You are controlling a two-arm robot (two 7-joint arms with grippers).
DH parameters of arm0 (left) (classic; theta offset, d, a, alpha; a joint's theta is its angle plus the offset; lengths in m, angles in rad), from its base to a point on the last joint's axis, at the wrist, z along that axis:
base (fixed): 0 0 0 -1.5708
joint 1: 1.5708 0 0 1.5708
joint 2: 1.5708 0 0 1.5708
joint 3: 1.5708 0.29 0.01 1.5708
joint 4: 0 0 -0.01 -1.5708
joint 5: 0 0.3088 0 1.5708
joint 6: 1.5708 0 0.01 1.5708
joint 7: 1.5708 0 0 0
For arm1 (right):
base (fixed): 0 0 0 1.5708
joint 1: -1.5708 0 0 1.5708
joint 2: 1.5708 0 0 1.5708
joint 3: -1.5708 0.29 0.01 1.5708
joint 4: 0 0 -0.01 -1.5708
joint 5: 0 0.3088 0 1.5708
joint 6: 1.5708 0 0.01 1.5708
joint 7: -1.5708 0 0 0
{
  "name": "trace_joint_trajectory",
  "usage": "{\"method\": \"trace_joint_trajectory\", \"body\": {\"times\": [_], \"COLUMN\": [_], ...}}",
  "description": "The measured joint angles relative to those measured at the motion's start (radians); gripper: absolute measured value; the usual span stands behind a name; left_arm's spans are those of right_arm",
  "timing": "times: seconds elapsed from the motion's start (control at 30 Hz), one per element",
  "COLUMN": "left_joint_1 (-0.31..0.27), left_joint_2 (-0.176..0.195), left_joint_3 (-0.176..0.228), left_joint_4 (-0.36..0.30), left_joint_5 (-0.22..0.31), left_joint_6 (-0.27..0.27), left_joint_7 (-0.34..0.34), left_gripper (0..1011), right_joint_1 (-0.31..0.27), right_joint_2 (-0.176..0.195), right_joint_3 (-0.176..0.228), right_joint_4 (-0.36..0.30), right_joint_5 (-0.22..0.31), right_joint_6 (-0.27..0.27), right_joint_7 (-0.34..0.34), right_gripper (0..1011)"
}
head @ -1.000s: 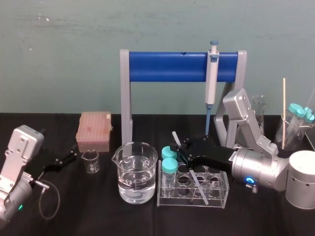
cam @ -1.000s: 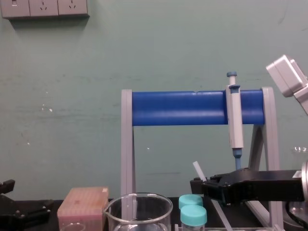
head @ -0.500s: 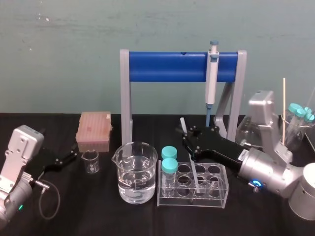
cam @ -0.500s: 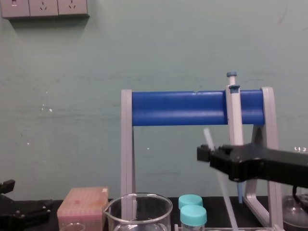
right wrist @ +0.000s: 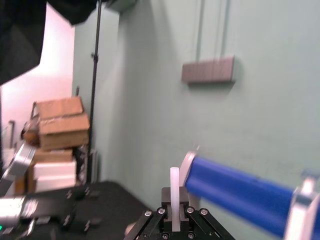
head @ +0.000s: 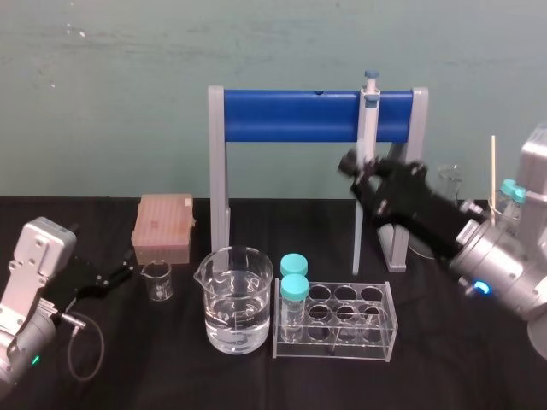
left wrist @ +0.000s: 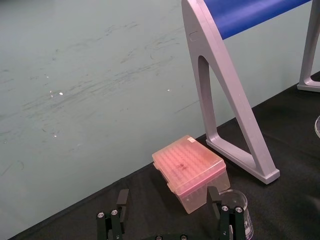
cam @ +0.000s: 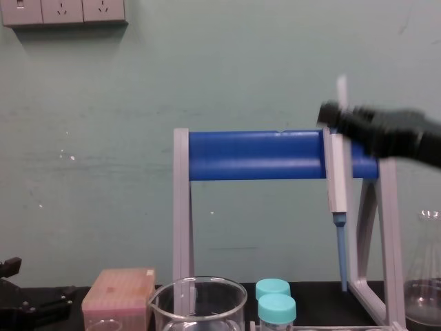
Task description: Pick up the stirring rod with one hand, then place it down.
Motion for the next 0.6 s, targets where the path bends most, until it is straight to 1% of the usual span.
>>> {"method": "trace_joint_trajectory", "body": {"times": [0.07, 0.17, 0.4, 0.6], "left_joint_1": [0.0, 0.0, 0.0, 0.0], "left_joint_2": [0.0, 0.0, 0.0, 0.0], "left_joint_3": [0.0, 0.0, 0.0, 0.0], "left_joint_4": [0.0, 0.0, 0.0, 0.0], "left_joint_5": [0.0, 0.0, 0.0, 0.0], "left_joint_6": [0.0, 0.0, 0.0, 0.0], "left_joint_7": [0.0, 0.0, 0.0, 0.0], "left_gripper": [1000, 1000, 1000, 1000], "right_joint_1": [0.006, 0.01, 0.008, 0.003], "right_joint_2": [-0.005, -0.006, -0.007, -0.009], "right_joint_3": [0.029, 0.05, 0.079, 0.091], "right_joint_4": [-0.013, -0.016, -0.018, -0.021], "right_joint_5": [0.004, 0.001, -0.01, -0.017], "right_joint_6": [-0.015, -0.02, -0.013, -0.003], "right_joint_7": [-0.01, -0.024, -0.044, -0.046], "right_gripper": [74, 74, 74, 74]}}
